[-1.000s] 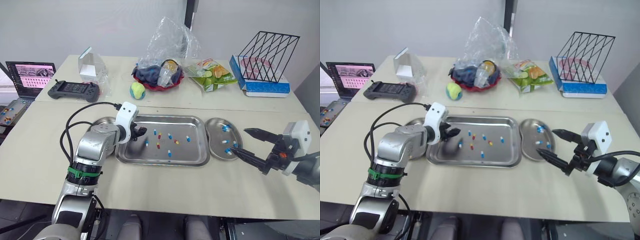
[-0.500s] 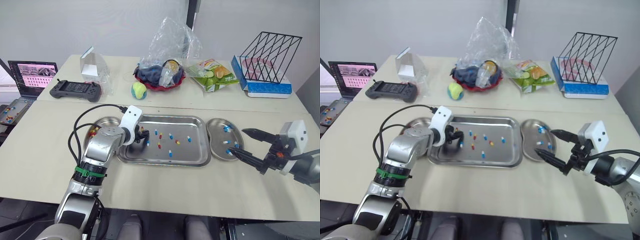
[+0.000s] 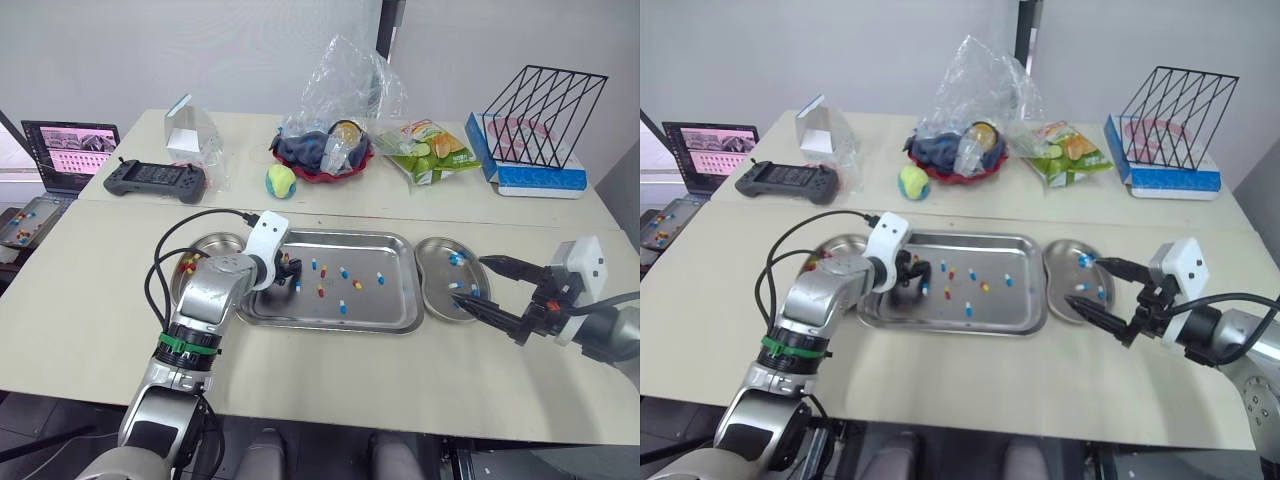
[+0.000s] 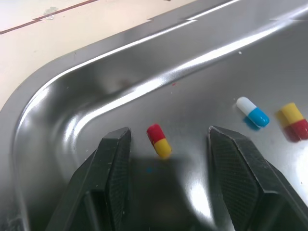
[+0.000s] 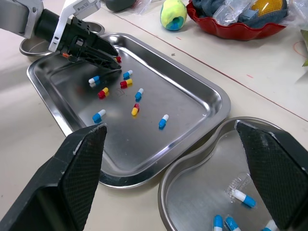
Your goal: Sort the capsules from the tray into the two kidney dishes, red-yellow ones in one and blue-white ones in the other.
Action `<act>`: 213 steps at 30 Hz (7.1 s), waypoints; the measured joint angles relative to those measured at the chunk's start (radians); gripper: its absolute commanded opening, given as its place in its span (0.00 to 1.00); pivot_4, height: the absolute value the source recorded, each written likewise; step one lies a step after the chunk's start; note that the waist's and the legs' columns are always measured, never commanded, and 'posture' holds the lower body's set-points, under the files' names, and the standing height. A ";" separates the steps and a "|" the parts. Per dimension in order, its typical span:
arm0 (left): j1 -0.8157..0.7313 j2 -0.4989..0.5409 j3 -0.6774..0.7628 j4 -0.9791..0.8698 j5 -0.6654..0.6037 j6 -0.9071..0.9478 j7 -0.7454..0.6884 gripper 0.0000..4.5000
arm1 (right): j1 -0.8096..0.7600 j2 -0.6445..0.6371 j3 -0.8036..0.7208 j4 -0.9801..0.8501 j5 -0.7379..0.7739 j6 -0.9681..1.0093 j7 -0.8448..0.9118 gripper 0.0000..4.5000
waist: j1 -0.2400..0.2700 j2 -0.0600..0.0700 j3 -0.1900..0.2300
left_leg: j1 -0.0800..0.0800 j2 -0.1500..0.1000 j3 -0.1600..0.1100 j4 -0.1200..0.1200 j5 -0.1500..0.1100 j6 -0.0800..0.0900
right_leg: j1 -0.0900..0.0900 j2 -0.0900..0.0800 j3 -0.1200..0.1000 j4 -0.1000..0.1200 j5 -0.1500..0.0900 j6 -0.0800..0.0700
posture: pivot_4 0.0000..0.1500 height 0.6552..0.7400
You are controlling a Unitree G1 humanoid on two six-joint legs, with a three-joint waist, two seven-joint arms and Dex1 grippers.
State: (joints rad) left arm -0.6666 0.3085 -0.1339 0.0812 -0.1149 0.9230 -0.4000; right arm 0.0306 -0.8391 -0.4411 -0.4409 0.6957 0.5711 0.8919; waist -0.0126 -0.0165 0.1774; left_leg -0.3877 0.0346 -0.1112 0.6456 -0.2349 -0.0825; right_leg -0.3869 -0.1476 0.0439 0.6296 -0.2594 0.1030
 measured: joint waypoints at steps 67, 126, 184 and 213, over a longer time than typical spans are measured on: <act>0.176 0.613 0.278 0.211 -0.223 -0.407 -0.734 0.01 | -0.344 0.016 0.250 0.273 -0.065 -0.051 0.189 1.00 | -0.028 0.000 0.000 | -0.002 0.001 0.000 -0.003 0.000 0.000 | -0.003 0.000 -0.001 0.000 0.000 0.000 | 1.00 0.98; 0.480 0.533 0.817 0.504 -0.311 -0.895 -0.374 0.99 | -0.332 0.088 -0.039 0.894 -0.262 -0.588 -0.078 1.00 | -0.035 0.000 0.000 | 0.002 0.001 0.000 -0.004 0.000 0.000 | -0.002 0.000 0.000 0.002 0.000 0.000 | 1.00 0.98; 0.720 0.622 0.800 -0.111 -0.634 -0.439 -0.790 0.99 | -0.662 0.675 0.837 0.269 -0.382 0.308 -0.528 1.00 | -0.058 -0.001 0.000 | -0.002 0.003 0.001 -0.006 0.000 0.000 | -0.017 0.000 -0.001 0.016 -0.002 -0.004 | 1.00 0.98; 0.717 0.591 0.860 -0.135 -0.704 -0.389 -0.715 1.00 | -0.677 0.838 0.894 0.440 -0.539 0.290 -0.544 0.59 | -0.061 -0.001 0.000 | 0.000 0.003 0.001 -0.010 0.001 -0.001 | -0.018 0.001 -0.002 0.017 -0.003 -0.006 | 1.00 0.98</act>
State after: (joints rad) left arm 0.0506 0.8994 0.7258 -0.0541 -0.8191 0.5339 -1.1153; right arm -0.6461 -0.0015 0.4528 -0.0010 0.1568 0.8614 0.3481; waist -0.0731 -0.0180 0.1773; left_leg -0.3881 0.0377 -0.1104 0.6354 -0.2344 -0.0835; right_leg -0.4053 -0.1470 0.0421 0.6463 -0.2625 0.0970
